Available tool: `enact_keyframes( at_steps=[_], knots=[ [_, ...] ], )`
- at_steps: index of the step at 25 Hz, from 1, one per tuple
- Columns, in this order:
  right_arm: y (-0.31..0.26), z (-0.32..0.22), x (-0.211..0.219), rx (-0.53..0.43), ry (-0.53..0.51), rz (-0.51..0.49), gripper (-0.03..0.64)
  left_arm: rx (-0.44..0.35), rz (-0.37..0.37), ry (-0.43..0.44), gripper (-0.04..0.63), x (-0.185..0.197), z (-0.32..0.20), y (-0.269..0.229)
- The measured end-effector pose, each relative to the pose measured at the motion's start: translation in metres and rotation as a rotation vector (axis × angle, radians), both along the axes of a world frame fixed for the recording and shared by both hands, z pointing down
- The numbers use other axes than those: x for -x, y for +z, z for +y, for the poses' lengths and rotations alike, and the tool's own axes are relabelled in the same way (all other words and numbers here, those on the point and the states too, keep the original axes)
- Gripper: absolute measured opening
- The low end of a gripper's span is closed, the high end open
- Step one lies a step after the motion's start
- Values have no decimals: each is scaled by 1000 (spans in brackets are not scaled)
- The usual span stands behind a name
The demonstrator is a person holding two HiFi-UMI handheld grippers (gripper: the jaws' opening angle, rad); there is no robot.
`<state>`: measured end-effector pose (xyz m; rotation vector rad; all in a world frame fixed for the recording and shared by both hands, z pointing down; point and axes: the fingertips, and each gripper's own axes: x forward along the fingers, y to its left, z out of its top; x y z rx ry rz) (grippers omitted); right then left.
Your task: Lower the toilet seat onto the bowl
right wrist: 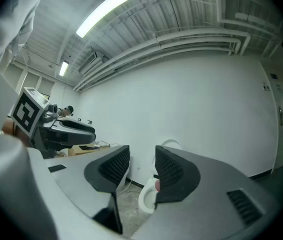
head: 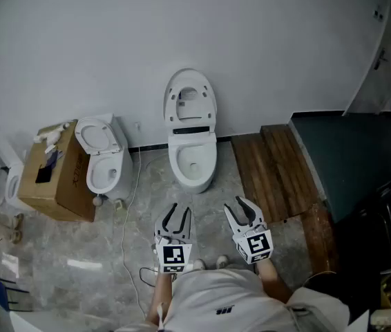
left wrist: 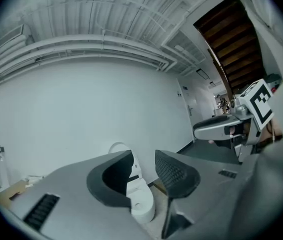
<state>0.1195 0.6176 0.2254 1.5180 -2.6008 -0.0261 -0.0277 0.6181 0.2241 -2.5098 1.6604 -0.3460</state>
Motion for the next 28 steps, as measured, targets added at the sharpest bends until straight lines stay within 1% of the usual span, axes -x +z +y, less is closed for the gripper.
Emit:
enact_keyframes(
  at_steps=[3,6,11,18,22,28],
  knots=[
    [3,-5,13,1,20,-15,166,1,-19,14,158,10,-7,3],
    [6,-12,25,-9,28,-30,166,-3,-15,39,155,15,-14,6],
    [14,-25,41,11,32,-15,166,4,-17,57,147,23,-31,11],
    [23,-62,42,34,35,15,166,17,9,69,147,27,-65,19],
    [27,-90,37,44,43,15,166,18,1,70,147,26,-91,23],
    [34,-138,37,51,5,31,166,27,-4,44,143,23,-139,30]
  ],
)
